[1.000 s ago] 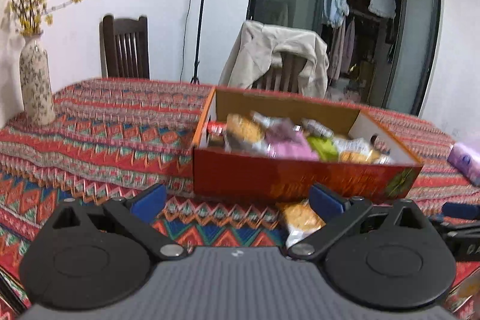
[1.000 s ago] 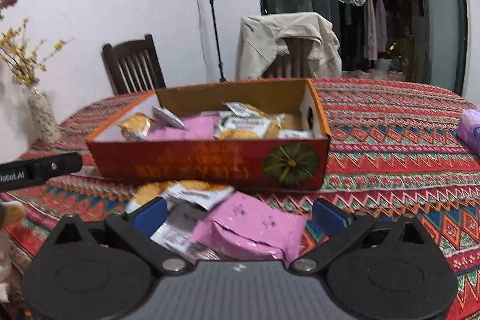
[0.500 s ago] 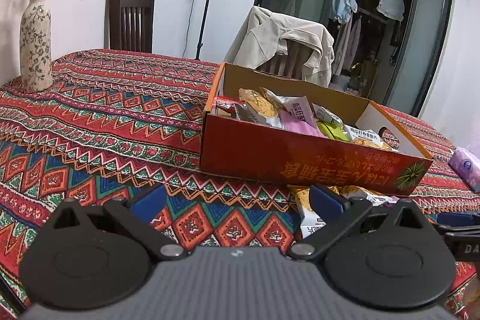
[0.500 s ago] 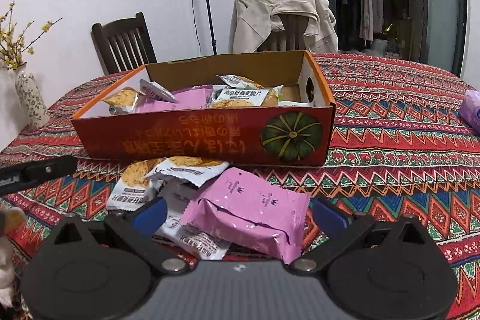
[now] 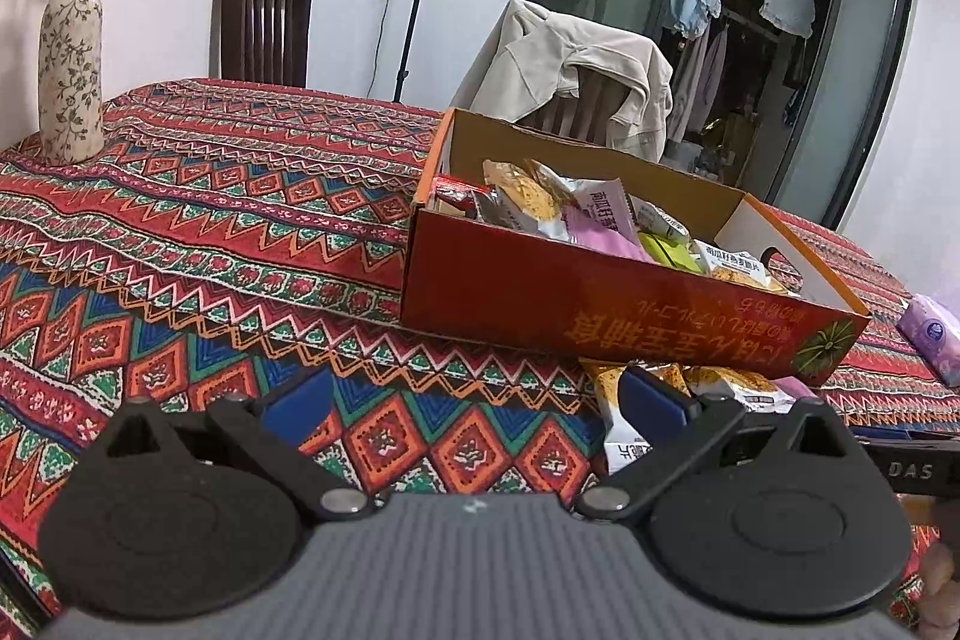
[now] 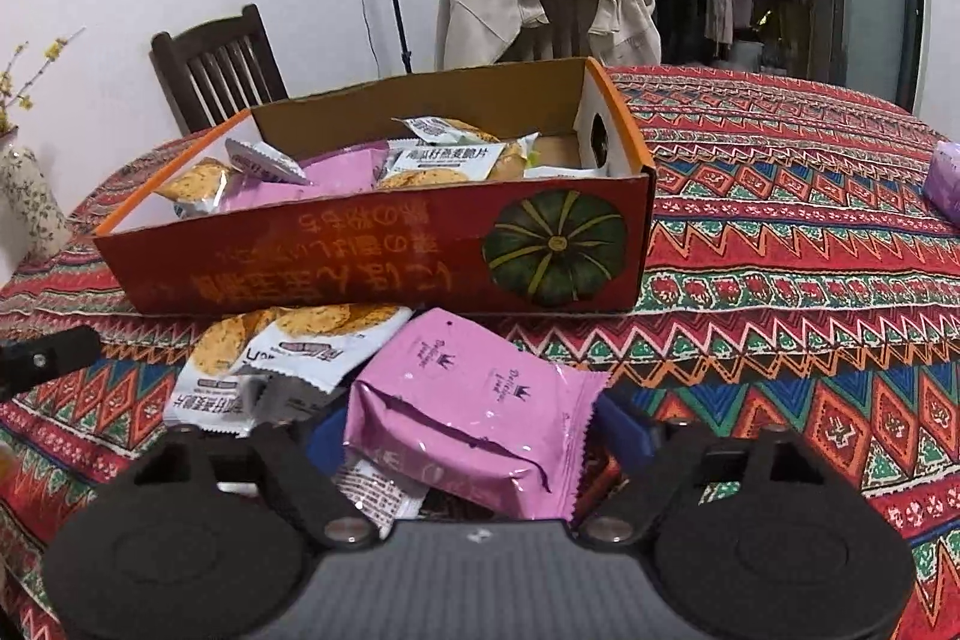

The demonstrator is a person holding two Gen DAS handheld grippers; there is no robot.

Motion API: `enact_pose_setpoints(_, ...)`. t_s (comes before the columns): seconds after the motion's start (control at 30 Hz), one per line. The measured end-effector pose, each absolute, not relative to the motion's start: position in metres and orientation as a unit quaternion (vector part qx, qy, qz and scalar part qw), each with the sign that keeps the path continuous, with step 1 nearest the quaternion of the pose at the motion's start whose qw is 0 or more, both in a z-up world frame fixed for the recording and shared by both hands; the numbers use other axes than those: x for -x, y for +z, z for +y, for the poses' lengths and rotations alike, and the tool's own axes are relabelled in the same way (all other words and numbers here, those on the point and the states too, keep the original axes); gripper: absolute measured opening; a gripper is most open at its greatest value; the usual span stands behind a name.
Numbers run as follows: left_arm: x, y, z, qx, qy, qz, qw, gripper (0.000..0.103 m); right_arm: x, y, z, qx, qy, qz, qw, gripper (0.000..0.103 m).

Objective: Organize snacks
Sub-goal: 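Grasp a pink packet from the pile with the right tool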

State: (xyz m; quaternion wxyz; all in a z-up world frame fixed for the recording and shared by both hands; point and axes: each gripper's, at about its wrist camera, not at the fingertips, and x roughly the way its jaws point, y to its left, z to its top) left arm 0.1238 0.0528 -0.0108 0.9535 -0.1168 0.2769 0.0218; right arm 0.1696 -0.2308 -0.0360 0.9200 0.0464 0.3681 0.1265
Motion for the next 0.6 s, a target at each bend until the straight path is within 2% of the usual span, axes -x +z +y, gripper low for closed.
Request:
enact_pose_setpoints(0.03,-0.124,-0.011,0.053,0.117,0.023,0.277,0.953,0.103,-0.169,-0.035,-0.233,-0.050,0.131,0.367,0.920,0.077)
enact_pose_setpoints(0.07,-0.124,-0.011,0.053,0.117,0.025,0.278,0.953,0.103,-0.167,-0.034,-0.235,-0.048,0.133,0.364,0.921,0.070)
enact_pose_setpoints(0.17,-0.126,-0.012,0.052,0.115,0.029,0.283,0.952,0.103,-0.164,-0.032,-0.240,-0.037,0.133,0.357,0.924,0.067)
enact_pose_setpoints(0.6,-0.138,0.000,0.020,0.059,0.050,0.300,0.951,0.103,-0.160,-0.032,-0.264,-0.046,0.136,0.317,0.938,0.066)
